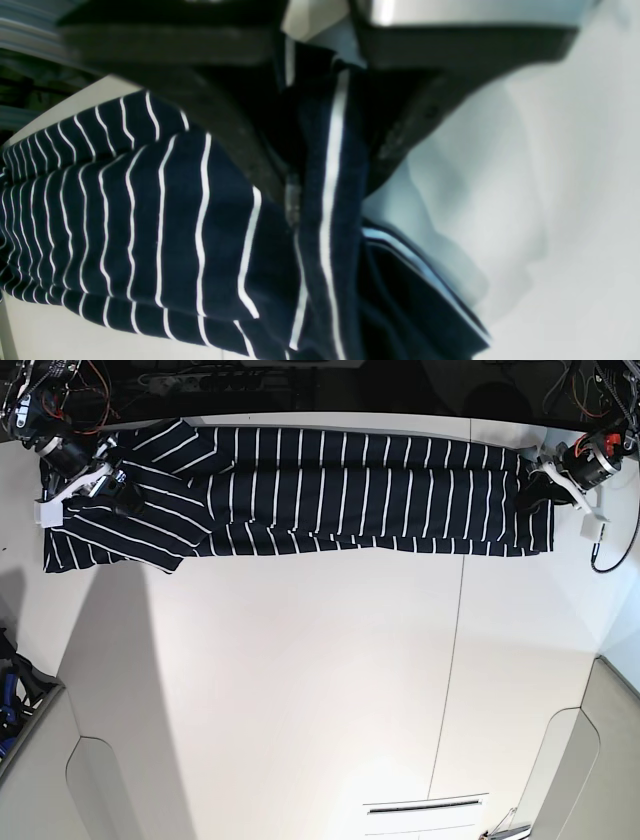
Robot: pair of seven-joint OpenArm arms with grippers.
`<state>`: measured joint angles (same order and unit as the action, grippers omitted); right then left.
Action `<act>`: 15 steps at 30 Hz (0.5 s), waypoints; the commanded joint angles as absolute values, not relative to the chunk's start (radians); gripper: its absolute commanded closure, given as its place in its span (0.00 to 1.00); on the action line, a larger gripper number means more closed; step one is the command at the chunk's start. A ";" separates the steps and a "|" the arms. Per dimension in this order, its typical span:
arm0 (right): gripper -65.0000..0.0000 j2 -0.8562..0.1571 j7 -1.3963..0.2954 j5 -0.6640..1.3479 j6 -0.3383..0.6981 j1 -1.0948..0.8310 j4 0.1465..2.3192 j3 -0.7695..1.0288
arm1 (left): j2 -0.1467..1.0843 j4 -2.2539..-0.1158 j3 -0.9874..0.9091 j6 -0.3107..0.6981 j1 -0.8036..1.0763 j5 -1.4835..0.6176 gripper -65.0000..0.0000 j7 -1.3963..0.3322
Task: Fold the T-shirt properly
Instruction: 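Grasp the folded strip's end with the left gripper and pull it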
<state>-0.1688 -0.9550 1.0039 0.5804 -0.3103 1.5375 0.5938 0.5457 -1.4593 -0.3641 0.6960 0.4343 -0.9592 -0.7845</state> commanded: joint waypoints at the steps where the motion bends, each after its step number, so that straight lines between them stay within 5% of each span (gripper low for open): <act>1: 1.00 -0.182 -0.944 1.038 0.594 -0.308 1.564 0.607 | 0.560 -1.479 -0.369 0.698 0.423 -0.953 1.00 -0.789; 15: 1.00 -0.182 -0.997 1.036 0.599 -0.308 1.732 0.784 | 0.566 -1.517 -0.369 0.698 0.196 -0.757 1.00 -0.781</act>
